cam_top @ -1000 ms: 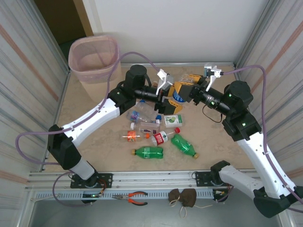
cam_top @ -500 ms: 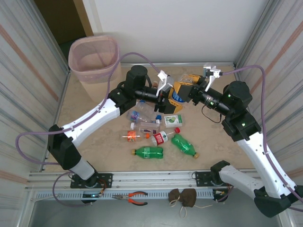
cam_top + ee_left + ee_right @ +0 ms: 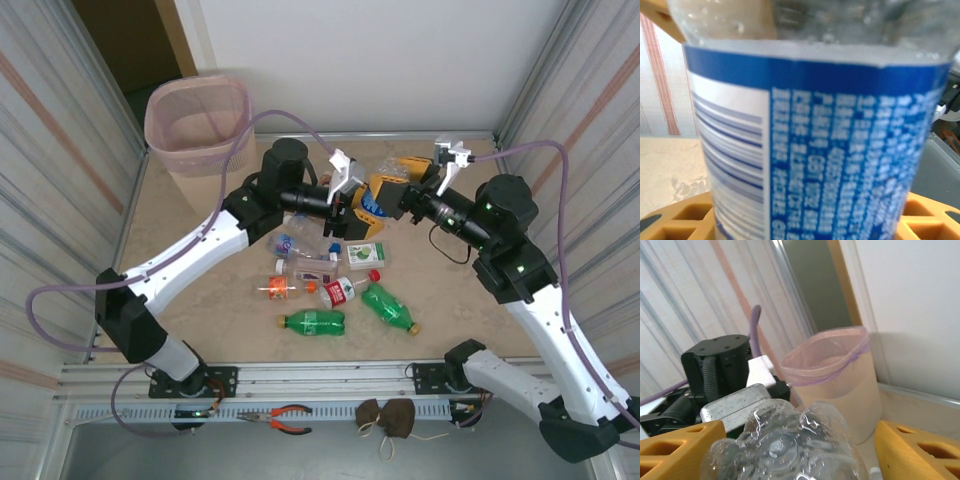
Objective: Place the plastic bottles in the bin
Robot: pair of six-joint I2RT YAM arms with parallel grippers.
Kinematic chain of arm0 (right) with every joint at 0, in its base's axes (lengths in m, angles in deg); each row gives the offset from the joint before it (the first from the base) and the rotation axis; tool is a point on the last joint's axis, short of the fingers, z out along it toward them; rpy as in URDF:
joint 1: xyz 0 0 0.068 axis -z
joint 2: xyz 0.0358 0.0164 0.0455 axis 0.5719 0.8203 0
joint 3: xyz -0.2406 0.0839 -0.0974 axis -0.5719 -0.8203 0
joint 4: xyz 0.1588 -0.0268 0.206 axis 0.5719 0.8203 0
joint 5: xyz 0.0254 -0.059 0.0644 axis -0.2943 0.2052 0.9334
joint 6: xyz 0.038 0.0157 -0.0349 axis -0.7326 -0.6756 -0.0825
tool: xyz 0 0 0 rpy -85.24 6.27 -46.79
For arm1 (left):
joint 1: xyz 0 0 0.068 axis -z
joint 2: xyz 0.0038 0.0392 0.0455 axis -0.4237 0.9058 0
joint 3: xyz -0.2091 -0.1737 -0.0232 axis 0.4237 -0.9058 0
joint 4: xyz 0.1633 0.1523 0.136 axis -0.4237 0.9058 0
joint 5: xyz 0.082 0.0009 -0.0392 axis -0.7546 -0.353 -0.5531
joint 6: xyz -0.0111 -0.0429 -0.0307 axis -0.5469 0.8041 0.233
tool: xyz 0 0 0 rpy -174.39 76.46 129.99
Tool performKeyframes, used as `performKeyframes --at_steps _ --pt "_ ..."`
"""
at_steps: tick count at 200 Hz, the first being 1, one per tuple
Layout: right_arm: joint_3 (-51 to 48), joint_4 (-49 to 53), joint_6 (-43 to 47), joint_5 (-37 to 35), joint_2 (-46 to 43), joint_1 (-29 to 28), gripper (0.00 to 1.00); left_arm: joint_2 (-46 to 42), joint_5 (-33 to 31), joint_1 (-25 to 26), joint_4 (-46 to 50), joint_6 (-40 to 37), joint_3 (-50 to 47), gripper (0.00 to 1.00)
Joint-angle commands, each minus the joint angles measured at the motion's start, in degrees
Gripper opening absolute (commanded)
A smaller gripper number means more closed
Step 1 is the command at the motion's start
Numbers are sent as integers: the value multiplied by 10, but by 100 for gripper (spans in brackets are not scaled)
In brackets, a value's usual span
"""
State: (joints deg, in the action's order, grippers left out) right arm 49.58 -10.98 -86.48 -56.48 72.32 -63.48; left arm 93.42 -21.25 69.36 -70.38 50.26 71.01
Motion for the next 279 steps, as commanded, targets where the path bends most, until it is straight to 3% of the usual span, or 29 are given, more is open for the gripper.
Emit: performKeyframes --at_steps 1,68,141,185,216,279 --pt "23 28 30 -62 -29 0 77 -40 -9 -11 10 -25 2 54" --pt "25 58 60 -106 -69 2 79 -68 -108 -81 106 -38 34 53" --pt "22 68 66 -109 -72 4 80 -66 -265 -245 245 11 138 51" --pt "21 72 71 -109 -70 6 80 -5 -312 -365 331 37 237 50" --pt "20 75 74 -111 -69 8 80 66 -380 -409 403 21 334 50" --pt "10 78 76 -110 -71 15 80 214 -435 -475 516 22 485 50"
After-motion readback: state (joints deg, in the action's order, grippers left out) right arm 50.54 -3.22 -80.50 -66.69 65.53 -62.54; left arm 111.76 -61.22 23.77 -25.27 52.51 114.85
